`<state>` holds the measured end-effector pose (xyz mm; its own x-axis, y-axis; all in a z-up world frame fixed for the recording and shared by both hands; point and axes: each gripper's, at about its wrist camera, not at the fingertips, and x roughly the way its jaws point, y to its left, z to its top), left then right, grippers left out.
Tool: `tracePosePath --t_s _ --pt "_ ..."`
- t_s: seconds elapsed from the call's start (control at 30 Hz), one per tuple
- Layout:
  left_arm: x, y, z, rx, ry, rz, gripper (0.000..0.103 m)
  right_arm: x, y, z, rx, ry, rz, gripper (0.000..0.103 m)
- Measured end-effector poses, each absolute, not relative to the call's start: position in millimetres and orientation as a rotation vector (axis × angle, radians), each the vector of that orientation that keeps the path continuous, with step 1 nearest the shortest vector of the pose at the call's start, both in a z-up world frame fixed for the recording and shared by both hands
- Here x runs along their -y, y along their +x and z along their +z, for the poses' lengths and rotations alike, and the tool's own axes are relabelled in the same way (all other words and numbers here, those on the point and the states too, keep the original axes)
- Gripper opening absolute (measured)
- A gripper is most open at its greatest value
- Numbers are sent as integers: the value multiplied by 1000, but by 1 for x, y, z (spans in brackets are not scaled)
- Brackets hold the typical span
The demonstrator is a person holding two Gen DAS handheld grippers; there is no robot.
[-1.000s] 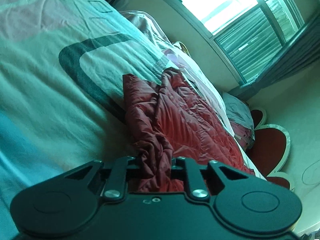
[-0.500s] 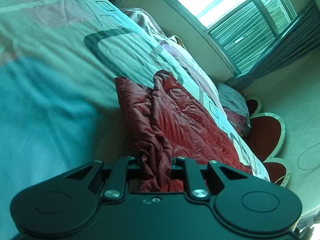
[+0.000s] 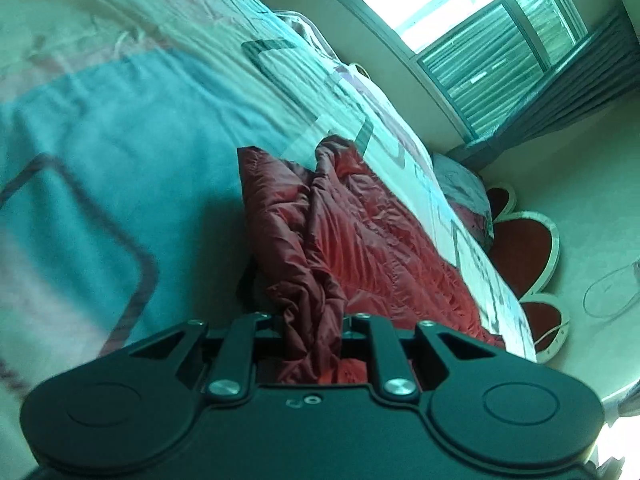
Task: Fold large clothes
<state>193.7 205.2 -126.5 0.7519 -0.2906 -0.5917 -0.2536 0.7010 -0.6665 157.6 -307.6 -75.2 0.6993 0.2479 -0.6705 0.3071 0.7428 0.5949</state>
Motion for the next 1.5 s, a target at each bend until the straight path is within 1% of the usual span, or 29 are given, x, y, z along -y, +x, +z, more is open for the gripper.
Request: tracePosePath --t_s 0.07,0.1,0.13,0.17,0.2,0.27,0.3,0.33,0.37,0.4,0.47,0.53,0.6,0.73,0.87,0.9,0.93,0.97,1.0,1.03,1.07,1.1,1.13,1.2,1.23,1.3,1.4,1.43,1.5 --pt "-205 188 -131 -746 -805 -28 18 309 149 -81 -828 757 -37 15" --pt "-206 187 -135 -747 -800 -29 22 310 149 -86 -833 767 -38 15" --pt "-207 188 -138 -752 -806 -22 31 311 151 -89 -835 774 -37 15" --pt "-209 189 -142 -761 -814 -4 37 311 153 -93 -837 777 -32 15" --pt "-209 188 -145 -764 -814 12 49 312 156 -97 -840 775 -28 15" --pt "-215 180 -144 -752 -819 20 55 317 158 -101 -863 748 -44 40" --pt "-219 173 -140 -746 -822 35 67 321 156 -98 -854 723 -62 56" --pt "-225 166 -134 -734 -806 65 83 326 148 -94 -818 702 -70 57" --pt "-229 160 -128 -716 -779 97 85 332 141 -88 -780 688 -72 56" --pt "-236 156 -121 -689 -746 120 85 340 138 -81 -746 678 -71 56" --pt "-249 161 -112 -649 -705 119 82 353 144 -71 -709 669 -46 56" --pt "-258 184 -106 -635 -705 78 74 362 171 -66 -693 679 -8 56" --pt "-256 221 -100 -634 -669 36 74 363 204 -61 -697 670 20 56" --pt "-239 306 -100 -721 -589 -68 74 359 279 -65 -764 632 67 56" --pt "-220 371 -116 -875 -502 -154 71 359 327 -88 -881 594 112 56" --pt "-216 381 -120 -899 -492 -168 64 358 337 -94 -910 585 122 56" --pt "-214 388 -125 -918 -485 -177 50 358 341 -100 -928 577 127 54" --pt "-209 392 -129 -926 -479 -197 44 356 347 -106 -949 569 142 45" --pt "-208 394 -130 -921 -473 -212 29 355 350 -110 -965 561 149 23" --pt "-205 396 -131 -912 -462 -224 20 353 351 -113 -967 550 155 11" --pt "-205 394 -131 -897 -443 -223 15 352 351 -116 -961 540 164 7" --pt "-206 391 -127 -864 -425 -214 8 351 350 -113 -934 525 168 3" --pt "-208 385 -123 -816 -422 -208 6 350 349 -107 -899 509 172 3" --pt "-210 373 -114 -718 -431 -195 5 345 347 -94 -816 467 183 2" --pt "-210 372 -112 -700 -423 -177 5 342 348 -89 -786 451 190 2" --pt "-207 376 -118 -719 -403 -143 5 333 358 -89 -765 410 178 2" --pt "-200 388 -142 -818 -381 -115 6 318 381 -125 -895 347 127 2" --pt "-199 388 -146 -820 -377 -116 7 314 382 -138 -910 350 119 2" --pt "-198 386 -145 -812 -362 -109 10 311 378 -137 -889 322 112 2"
